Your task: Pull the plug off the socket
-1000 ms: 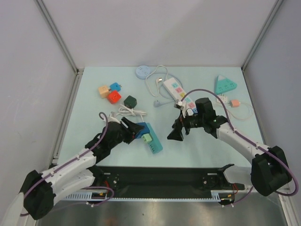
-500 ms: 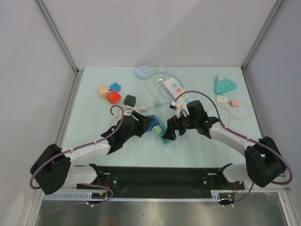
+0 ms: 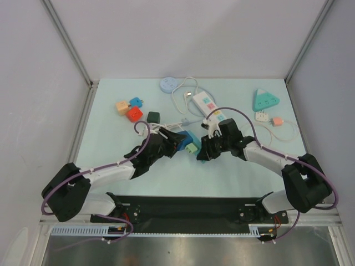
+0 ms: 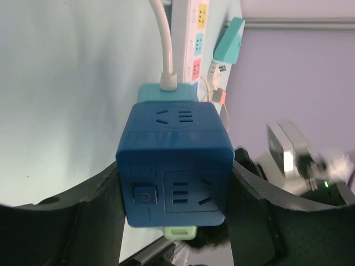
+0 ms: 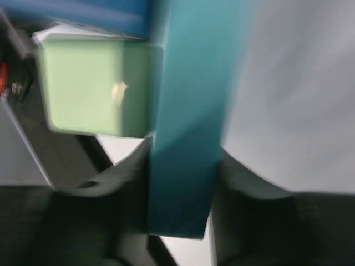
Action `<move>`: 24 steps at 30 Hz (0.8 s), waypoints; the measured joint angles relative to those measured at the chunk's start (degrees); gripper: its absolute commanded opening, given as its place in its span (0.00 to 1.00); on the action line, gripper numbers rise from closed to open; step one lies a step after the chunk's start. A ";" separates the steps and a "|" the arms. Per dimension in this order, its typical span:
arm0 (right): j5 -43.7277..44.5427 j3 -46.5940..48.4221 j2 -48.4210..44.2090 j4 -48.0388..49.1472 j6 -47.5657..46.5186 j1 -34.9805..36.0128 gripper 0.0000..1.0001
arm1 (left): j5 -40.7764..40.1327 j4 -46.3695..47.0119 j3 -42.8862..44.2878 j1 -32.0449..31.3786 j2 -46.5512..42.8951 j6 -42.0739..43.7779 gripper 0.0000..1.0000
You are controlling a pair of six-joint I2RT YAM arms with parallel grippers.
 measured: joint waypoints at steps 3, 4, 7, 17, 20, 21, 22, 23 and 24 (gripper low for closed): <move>2.21 0.13 0.31 -0.70 2.10 -2.19 0.00 | 0.13 0.81 0.17 -0.42 0.22 0.07 0.00; 1.88 0.24 0.33 -0.87 2.01 -2.38 0.00 | 0.15 0.92 0.22 -0.50 0.26 0.09 0.00; 0.55 1.09 0.57 -1.55 1.88 -3.85 0.00 | 0.15 1.64 0.28 -0.50 0.26 0.28 0.00; 2.36 1.42 -0.15 -2.08 2.10 -12.68 0.00 | 1.51 1.55 0.98 -0.50 -2.12 7.10 0.00; 3.96 1.42 -0.61 -2.05 2.43 -14.23 0.00 | 3.23 0.35 1.49 -0.59 -3.17 10.62 0.00; 3.98 1.42 -0.79 -2.10 2.38 -14.27 0.00 | 3.61 0.04 1.49 -0.59 -3.61 11.76 0.00; 3.96 1.42 -1.01 -2.16 2.14 -14.29 0.00 | 3.93 -0.57 1.49 -0.57 -4.22 13.03 0.00; 3.72 1.42 -1.27 -2.34 1.73 -14.47 0.00 | 4.11 -1.31 1.49 -0.57 -4.85 14.01 0.00; 2.95 1.42 -1.62 -2.54 1.09 -14.67 0.00 | 4.13 -2.67 1.49 -0.37 -6.03 15.96 0.00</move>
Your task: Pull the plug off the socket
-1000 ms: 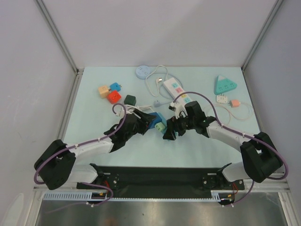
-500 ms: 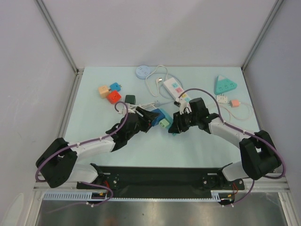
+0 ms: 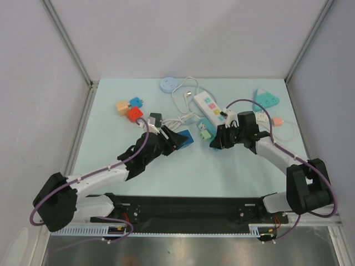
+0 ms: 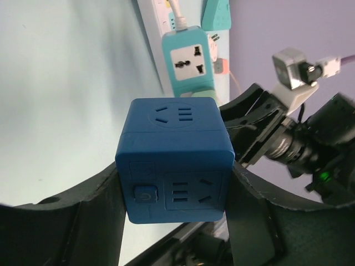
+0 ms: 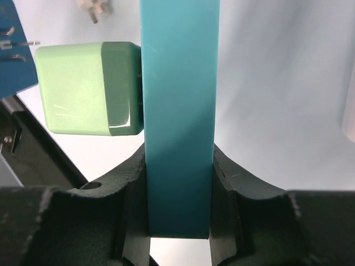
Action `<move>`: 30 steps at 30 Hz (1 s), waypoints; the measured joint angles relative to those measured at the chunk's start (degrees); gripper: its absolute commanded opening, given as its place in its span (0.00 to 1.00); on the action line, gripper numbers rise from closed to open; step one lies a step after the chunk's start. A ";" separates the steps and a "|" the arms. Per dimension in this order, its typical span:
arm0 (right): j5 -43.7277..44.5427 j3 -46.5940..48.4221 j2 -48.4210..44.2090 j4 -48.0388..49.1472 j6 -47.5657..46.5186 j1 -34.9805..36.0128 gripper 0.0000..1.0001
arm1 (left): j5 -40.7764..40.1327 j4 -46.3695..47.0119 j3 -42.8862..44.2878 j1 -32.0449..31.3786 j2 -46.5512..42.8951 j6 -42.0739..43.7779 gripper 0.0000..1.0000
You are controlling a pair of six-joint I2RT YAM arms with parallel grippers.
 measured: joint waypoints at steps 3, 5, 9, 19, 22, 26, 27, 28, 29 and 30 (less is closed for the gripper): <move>-4.63 -0.02 -1.49 -0.76 -2.36 -2.69 0.00 | -0.07 -4.31 0.00 1.18 -4.48 4.87 0.00; -9.31 -0.02 -2.89 -1.68 -4.42 -5.77 0.00 | -0.22 -7.91 0.00 3.67 -8.92 8.28 0.00; -15.76 -0.07 -5.31 -2.78 -7.13 -9.51 0.00 | -0.72 -14.60 -0.02 13.62 -16.98 13.57 0.00; -20.15 -0.09 -6.62 -2.80 -8.11 -9.84 0.00 | -0.87 -30.27 4.37 34.40 -7.06 23.87 0.00; -20.31 -0.13 -6.80 -2.82 -8.11 -9.81 0.00 | 0.48 -30.80 6.25 36.72 -1.25 25.51 0.00; -20.33 -0.24 -7.17 -2.82 -8.11 -9.81 0.00 | 2.27 -31.71 11.54 40.19 7.61 27.58 0.00; -20.33 -0.31 -7.30 -2.82 -8.11 -9.81 0.00 | 2.51 -31.63 13.29 41.11 9.92 27.89 0.01; -20.33 -0.31 -7.34 -2.82 -8.09 -9.84 0.00 | 2.86 -31.65 15.02 41.94 12.17 28.28 0.04; -20.31 -0.33 -7.43 -2.82 -8.11 -9.81 0.00 | 3.10 -31.65 16.59 42.62 14.10 28.70 0.07; -20.33 -0.33 -7.45 -2.82 -8.09 -9.81 0.00 | 3.43 -31.69 18.08 43.17 15.93 29.14 0.13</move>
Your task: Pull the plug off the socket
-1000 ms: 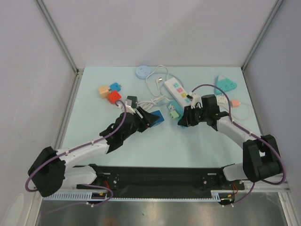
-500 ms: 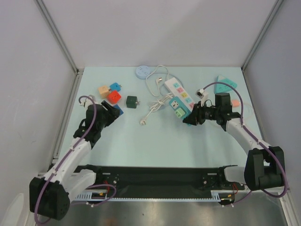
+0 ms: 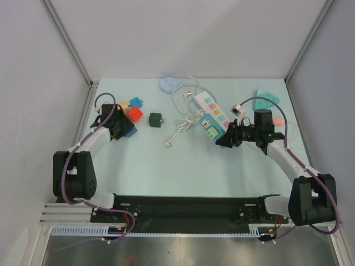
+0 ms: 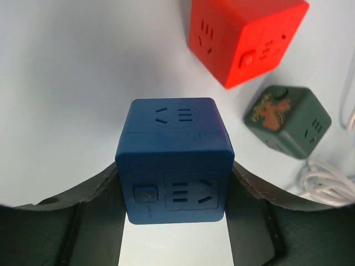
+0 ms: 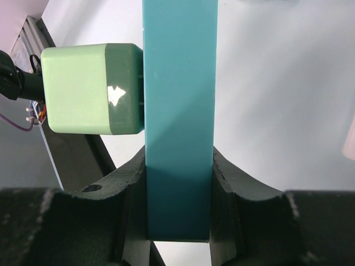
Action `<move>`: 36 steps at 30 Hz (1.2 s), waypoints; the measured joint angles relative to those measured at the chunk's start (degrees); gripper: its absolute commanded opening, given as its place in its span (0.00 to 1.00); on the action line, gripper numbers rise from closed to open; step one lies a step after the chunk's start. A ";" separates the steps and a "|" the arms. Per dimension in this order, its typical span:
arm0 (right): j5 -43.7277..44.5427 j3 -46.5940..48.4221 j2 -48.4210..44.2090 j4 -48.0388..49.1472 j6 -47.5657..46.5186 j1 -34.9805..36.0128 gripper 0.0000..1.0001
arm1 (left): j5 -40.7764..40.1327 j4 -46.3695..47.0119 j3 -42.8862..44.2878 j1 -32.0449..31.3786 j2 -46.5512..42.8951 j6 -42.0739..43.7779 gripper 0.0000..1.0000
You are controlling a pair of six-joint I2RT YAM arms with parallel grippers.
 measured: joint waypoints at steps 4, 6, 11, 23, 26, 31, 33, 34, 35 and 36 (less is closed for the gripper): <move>0.02 -0.02 0.00 0.00 -0.02 -0.02 0.00 | 1.38 -0.66 4.90 0.96 6.16 0.94 0.33; 0.02 -0.02 0.00 0.00 -0.04 -0.04 0.00 | 2.73 -1.27 6.69 1.79 8.48 1.09 0.49; 0.02 -0.04 -0.02 0.00 -0.04 -0.57 0.00 | 4.24 -2.19 7.63 3.63 10.25 1.97 0.82; -0.13 -0.13 -0.02 -0.35 -1.14 -0.76 0.00 | 7.91 1.07 5.51 4.70 -1.03 5.86 0.99; -0.59 -0.13 -0.02 -0.76 -2.01 -0.79 0.00 | 11.80 4.68 0.33 4.72 -8.44 6.69 1.00; -1.73 -0.13 -0.02 -1.40 -3.30 -0.79 0.00 | 17.38 8.81 -7.21 1.92 -18.25 7.78 1.00; -2.05 -0.13 -0.02 -1.75 -3.82 -0.79 0.00 | 18.88 10.88 -9.27 -2.56 -21.11 8.41 0.99; -2.21 -0.13 -0.02 -1.90 -4.02 -0.81 0.00 | 19.43 11.89 -10.03 -5.70 -22.43 8.70 1.00; -2.43 -0.13 -0.02 -2.12 -4.33 -0.81 0.00 | 19.80 12.92 -10.56 -9.31 -23.56 9.05 0.99; -2.54 -0.13 -0.02 -2.34 -4.66 -0.83 0.00 | 20.02 13.92 -10.84 -11.96 -24.30 9.09 0.99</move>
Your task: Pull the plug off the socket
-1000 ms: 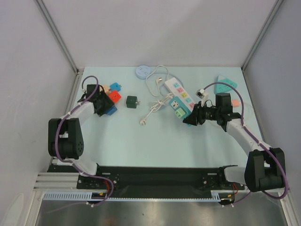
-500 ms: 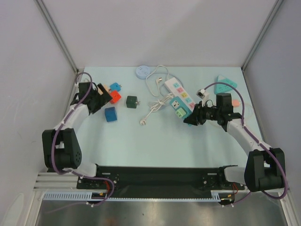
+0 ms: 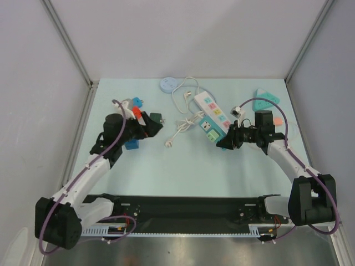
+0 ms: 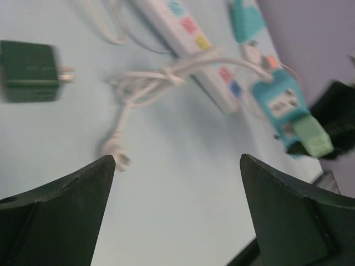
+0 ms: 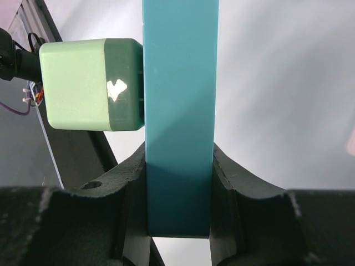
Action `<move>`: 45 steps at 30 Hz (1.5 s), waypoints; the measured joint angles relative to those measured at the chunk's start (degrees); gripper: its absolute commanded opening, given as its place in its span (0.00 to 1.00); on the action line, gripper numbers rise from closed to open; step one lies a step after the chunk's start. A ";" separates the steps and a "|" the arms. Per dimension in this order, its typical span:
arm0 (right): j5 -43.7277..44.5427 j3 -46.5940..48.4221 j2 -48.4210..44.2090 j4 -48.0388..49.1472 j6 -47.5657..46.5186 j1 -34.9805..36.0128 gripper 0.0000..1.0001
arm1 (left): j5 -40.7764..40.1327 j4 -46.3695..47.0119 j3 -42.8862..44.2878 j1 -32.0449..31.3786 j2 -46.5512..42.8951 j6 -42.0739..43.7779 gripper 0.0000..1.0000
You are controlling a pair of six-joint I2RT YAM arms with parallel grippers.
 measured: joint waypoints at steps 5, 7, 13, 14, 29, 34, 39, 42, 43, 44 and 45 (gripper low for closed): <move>0.13 0.00 0.00 -0.55 -1.20 0.00 0.00 | -1.31 8.76 -1.27 -16.15 -1.38 -3.72 1.00; 0.26 0.00 0.00 -0.66 -1.49 0.00 0.00 | -3.06 12.96 -2.23 -20.74 -0.46 -7.87 0.99; 1.14 0.00 0.00 -0.63 -1.84 0.00 0.00 | -10.34 25.07 -3.02 -31.39 11.26 -22.53 0.99; 1.18 0.00 0.00 -0.63 -1.86 0.00 0.00 | -11.52 26.08 -2.75 -32.89 13.35 -24.68 1.00; 2.75 0.00 -0.26 -0.52 -1.77 -0.04 0.00 | -22.97 27.10 13.20 -39.87 30.75 -42.27 0.68; 4.83 0.00 -1.01 -0.04 -0.92 -0.11 0.00 | -22.93 26.88 14.62 -39.87 34.10 -45.07 0.17; 8.59 -0.85 -1.99 1.57 1.70 0.04 0.00 | -22.88 27.23 15.06 -39.85 34.88 -45.55 0.00; 12.76 -1.51 -2.82 2.97 4.13 0.07 0.00 | -22.45 27.19 15.39 -39.82 34.86 -44.50 0.00; 14.47 -1.62 -2.99 3.26 5.05 0.07 0.00 | -21.86 27.17 15.52 -39.82 34.86 -43.95 0.00; 16.33 -1.66 -3.08 3.50 5.86 0.07 0.00 | -21.22 27.19 15.61 -39.85 34.86 -43.58 0.00; 18.12 -1.66 -3.08 3.72 6.49 0.07 0.00 | -20.41 27.26 15.67 -39.87 34.86 -42.95 0.00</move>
